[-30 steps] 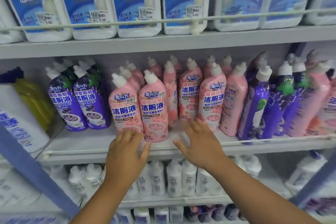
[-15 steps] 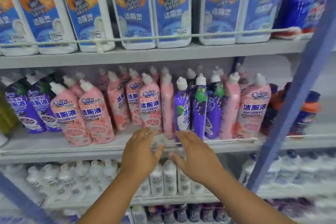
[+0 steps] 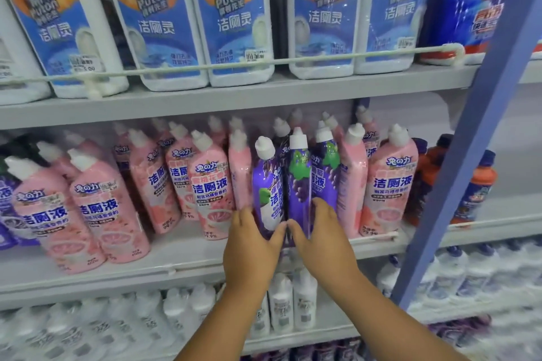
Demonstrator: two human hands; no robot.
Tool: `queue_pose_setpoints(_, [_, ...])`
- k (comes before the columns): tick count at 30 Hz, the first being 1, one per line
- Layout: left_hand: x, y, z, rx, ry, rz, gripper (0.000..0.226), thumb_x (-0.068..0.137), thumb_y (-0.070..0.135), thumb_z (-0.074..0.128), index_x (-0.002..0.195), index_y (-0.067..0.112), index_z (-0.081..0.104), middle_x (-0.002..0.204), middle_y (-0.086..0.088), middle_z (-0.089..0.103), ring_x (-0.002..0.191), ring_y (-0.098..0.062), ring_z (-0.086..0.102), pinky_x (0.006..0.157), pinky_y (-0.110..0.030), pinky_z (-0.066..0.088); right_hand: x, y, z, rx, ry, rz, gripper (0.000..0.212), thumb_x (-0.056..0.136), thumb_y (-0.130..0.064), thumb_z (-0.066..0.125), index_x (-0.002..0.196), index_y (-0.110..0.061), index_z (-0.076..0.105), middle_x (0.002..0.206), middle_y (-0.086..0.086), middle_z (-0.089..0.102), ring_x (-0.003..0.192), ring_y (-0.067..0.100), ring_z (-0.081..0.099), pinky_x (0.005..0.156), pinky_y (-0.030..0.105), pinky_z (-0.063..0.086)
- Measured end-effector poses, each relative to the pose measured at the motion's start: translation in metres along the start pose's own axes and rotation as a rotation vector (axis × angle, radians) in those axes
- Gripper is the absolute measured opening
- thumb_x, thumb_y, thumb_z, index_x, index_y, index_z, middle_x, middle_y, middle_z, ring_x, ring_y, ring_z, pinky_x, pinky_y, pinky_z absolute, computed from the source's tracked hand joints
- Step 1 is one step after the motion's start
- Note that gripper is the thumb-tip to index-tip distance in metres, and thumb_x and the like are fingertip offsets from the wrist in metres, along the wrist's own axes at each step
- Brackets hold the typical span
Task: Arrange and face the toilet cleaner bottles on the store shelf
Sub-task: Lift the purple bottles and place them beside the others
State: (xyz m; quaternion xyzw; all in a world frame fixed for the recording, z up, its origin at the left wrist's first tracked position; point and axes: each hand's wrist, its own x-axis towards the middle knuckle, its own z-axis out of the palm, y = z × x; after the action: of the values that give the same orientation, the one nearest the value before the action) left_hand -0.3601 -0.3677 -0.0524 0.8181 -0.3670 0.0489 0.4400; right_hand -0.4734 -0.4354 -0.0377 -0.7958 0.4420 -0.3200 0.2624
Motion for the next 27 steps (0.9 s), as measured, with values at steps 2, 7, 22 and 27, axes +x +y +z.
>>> queue_pose_setpoints(2, [-0.003, 0.003, 0.008, -0.057, 0.050, -0.051, 0.058, 0.074, 0.055, 0.076, 0.115, 0.021, 0.052, 0.108, 0.001, 0.056, 0.096, -0.025, 0.062, 0.062, -0.033, 0.046, 0.006, -0.005, 0.004, -0.105, 0.011, 0.027, 0.065, 0.093, -0.055, 0.057, 0.140, -0.014, 0.039, 0.130, 0.008, 0.058, 0.113, 0.030, 0.063, 0.088, 0.042, 0.053])
queue_pose_setpoints(7, [-0.003, -0.002, 0.023, -0.113, 0.108, -0.151, 0.060, 0.070, 0.058, 0.079, 0.107, 0.017, 0.055, 0.105, 0.000, 0.056, 0.088, -0.027, 0.067, 0.064, -0.043, 0.056, 0.020, -0.008, 0.005, -0.178, -0.001, 0.041, 0.059, 0.091, -0.059, 0.057, 0.127, -0.013, 0.045, 0.115, 0.010, 0.065, 0.101, 0.032, 0.068, 0.077, 0.040, 0.053])
queue_pose_setpoints(22, [-0.005, -0.004, 0.009, -0.360, 0.051, -0.201, 0.051, 0.070, 0.038, 0.087, 0.108, 0.037, 0.053, 0.104, 0.018, 0.052, 0.083, 0.009, 0.059, 0.065, -0.011, 0.044, 0.020, 0.013, 0.006, 0.154, 0.030, -0.007, 0.049, 0.085, -0.040, 0.075, 0.122, -0.017, 0.053, 0.097, -0.002, 0.070, 0.088, 0.022, 0.067, 0.072, 0.032, 0.053])
queue_pose_setpoints(27, [-0.007, -0.003, 0.004, -0.409, 0.081, -0.174, 0.046, 0.072, 0.034, 0.086, 0.109, 0.031, 0.058, 0.102, 0.017, 0.057, 0.086, 0.005, 0.063, 0.067, -0.016, 0.048, 0.016, 0.018, -0.001, 0.310, 0.053, -0.078, 0.037, 0.087, -0.028, 0.076, 0.118, -0.021, 0.057, 0.099, -0.015, 0.071, 0.089, 0.002, 0.067, 0.069, 0.001, 0.043])
